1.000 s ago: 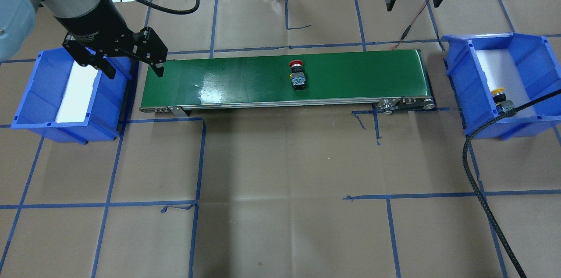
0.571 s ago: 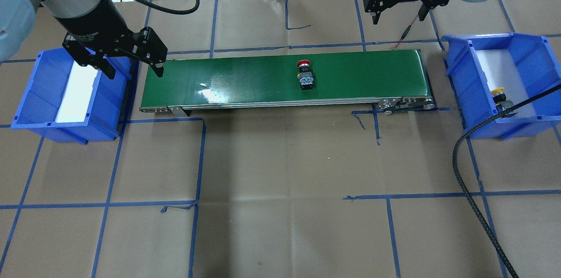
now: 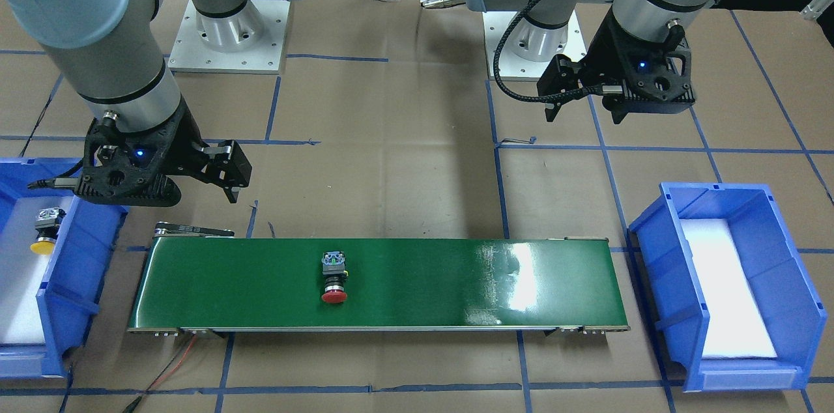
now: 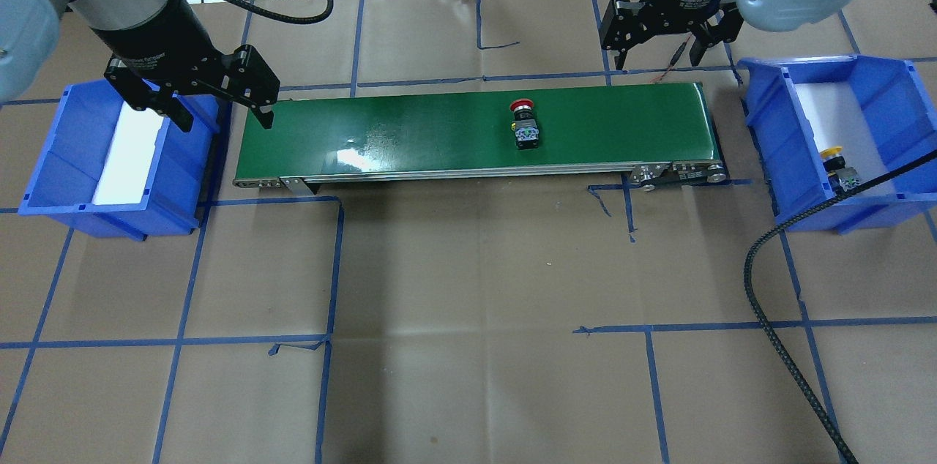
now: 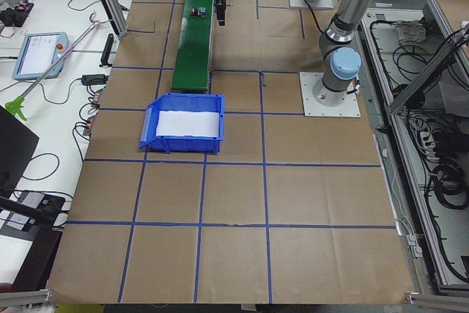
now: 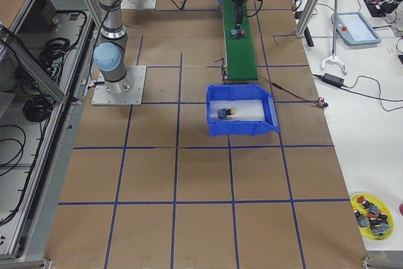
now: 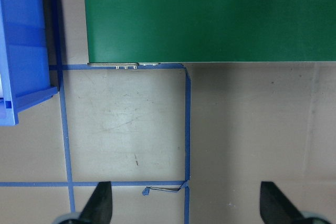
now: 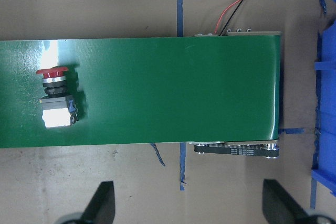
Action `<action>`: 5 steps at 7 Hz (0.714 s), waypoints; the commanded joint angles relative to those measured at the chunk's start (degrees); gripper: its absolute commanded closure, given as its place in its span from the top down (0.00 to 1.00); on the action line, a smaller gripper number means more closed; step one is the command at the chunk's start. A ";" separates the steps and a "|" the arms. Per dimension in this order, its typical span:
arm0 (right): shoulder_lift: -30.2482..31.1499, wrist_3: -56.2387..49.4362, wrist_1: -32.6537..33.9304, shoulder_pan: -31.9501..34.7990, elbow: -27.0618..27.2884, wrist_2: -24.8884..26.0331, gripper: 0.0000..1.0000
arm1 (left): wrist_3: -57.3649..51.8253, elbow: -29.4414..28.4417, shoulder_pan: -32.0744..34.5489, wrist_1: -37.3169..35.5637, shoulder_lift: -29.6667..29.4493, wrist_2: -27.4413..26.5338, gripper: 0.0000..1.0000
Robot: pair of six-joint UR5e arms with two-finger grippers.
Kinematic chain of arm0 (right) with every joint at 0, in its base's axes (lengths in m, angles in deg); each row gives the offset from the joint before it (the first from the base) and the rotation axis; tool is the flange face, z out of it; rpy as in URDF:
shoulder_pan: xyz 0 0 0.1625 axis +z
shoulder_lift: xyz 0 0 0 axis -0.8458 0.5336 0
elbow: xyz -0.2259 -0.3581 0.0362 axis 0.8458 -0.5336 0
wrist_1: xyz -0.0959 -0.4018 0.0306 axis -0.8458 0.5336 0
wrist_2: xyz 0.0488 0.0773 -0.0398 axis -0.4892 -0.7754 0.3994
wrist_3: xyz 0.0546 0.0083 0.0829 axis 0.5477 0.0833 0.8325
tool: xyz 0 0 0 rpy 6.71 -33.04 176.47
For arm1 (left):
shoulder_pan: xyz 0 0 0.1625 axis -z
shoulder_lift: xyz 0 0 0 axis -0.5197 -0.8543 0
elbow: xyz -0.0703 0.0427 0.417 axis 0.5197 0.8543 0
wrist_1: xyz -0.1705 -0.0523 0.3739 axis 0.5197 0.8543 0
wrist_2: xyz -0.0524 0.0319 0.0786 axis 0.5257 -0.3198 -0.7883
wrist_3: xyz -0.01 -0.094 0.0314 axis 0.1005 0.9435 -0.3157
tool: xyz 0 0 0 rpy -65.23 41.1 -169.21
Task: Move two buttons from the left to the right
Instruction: 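Lower the right gripper onto the red button and grasp it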
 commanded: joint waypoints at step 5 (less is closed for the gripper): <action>-1.30 0.10 2.03 0.15 3.93 -0.14 0.99 | 0.00 0.00 0.00 0.00 0.00 0.00 1.00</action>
